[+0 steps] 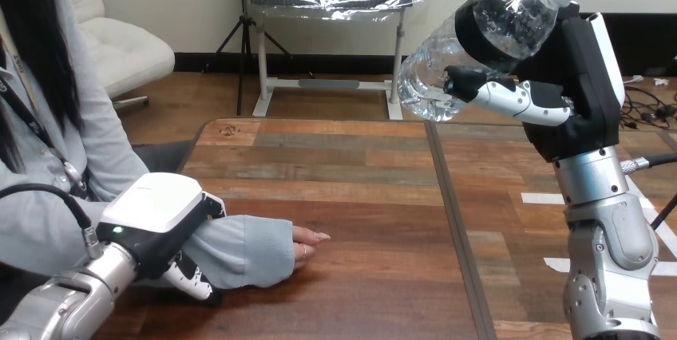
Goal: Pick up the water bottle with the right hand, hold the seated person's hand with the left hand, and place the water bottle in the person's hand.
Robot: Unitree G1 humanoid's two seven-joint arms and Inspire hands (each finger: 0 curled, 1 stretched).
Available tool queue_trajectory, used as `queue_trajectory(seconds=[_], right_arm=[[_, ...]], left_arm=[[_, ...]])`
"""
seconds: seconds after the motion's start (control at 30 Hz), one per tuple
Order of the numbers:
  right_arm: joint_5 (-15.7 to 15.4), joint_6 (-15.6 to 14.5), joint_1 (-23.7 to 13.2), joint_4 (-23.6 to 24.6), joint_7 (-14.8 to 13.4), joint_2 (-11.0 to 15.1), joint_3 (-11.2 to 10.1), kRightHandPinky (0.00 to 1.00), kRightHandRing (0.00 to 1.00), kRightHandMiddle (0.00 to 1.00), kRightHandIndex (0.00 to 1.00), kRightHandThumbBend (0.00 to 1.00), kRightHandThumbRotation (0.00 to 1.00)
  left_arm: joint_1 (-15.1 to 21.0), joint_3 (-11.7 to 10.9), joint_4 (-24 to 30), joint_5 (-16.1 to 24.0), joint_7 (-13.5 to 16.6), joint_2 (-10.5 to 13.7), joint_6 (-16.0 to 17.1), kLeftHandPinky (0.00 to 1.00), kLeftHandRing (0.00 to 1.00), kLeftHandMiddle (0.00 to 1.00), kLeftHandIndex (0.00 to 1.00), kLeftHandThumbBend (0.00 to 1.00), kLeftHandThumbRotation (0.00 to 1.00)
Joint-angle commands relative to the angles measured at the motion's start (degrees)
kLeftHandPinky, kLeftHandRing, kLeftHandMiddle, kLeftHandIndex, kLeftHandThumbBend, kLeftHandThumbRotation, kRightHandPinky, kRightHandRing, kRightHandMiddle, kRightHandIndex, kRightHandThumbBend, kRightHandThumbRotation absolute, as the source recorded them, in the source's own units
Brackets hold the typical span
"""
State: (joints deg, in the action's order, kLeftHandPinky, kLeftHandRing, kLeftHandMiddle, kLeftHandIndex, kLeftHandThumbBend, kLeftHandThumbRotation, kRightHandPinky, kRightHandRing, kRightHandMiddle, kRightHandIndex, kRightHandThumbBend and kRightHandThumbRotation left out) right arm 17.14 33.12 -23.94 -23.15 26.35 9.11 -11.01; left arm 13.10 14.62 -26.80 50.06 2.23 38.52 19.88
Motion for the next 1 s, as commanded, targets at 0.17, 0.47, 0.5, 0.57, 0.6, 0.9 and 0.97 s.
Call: queue_trajectory(seconds=[0.17, 0.47, 0.5, 0.57, 0.6, 0.9, 0.97], right_arm=[[1.2, -0.7, -1.1, 4.7, 0.1, -0.4, 0.9, 0.19, 0.25, 0.35, 0.37, 0.70, 0.00], [0.7, 0.1, -0.5, 4.3, 1.0, -0.5, 1.7, 0.20, 0.26, 0.35, 0.37, 0.70, 0.00], [0.6, 0.2, -0.5, 4.3, 1.0, -0.6, 1.8, 0.20, 0.26, 0.35, 0.37, 0.70, 0.00], [0.3, 0.4, -0.3, 4.1, 1.1, -0.6, 2.0, 0.21, 0.26, 0.35, 0.37, 0.70, 0.00], [0.3, 0.5, -0.3, 4.0, 1.1, -0.7, 2.1, 0.21, 0.26, 0.35, 0.37, 0.70, 0.00], [0.8, 0.4, 0.1, 2.8, 3.0, -0.6, 3.0, 0.26, 0.29, 0.36, 0.39, 0.67, 0.00], [0.4, 0.2, 0.3, 2.5, 3.0, -0.6, 3.2, 0.28, 0.30, 0.36, 0.39, 0.67, 0.00]], left_arm=[[3.1, 1.5, -2.7, -0.7, 1.9, -0.5, -0.7, 0.37, 0.41, 0.46, 0.49, 0.93, 0.02], [3.0, 1.6, -3.3, -1.3, 2.8, -0.8, -0.2, 0.34, 0.37, 0.43, 0.46, 0.91, 0.00], [3.0, 1.7, -3.4, -1.3, 3.0, -0.9, -0.1, 0.34, 0.37, 0.43, 0.46, 0.91, 0.00], [3.0, 1.8, -3.5, -1.2, 3.5, -1.0, 0.0, 0.33, 0.37, 0.43, 0.46, 0.91, 0.00], [3.1, 1.8, -3.6, -1.2, 3.7, -1.0, 0.1, 0.33, 0.37, 0.43, 0.46, 0.90, 0.00], [2.7, 1.7, -2.9, -2.1, 3.9, -1.2, 0.4, 0.33, 0.36, 0.42, 0.46, 0.88, 0.00], [2.6, 1.6, -2.6, -2.2, 4.2, -1.2, 0.6, 0.33, 0.36, 0.42, 0.46, 0.87, 0.00]])
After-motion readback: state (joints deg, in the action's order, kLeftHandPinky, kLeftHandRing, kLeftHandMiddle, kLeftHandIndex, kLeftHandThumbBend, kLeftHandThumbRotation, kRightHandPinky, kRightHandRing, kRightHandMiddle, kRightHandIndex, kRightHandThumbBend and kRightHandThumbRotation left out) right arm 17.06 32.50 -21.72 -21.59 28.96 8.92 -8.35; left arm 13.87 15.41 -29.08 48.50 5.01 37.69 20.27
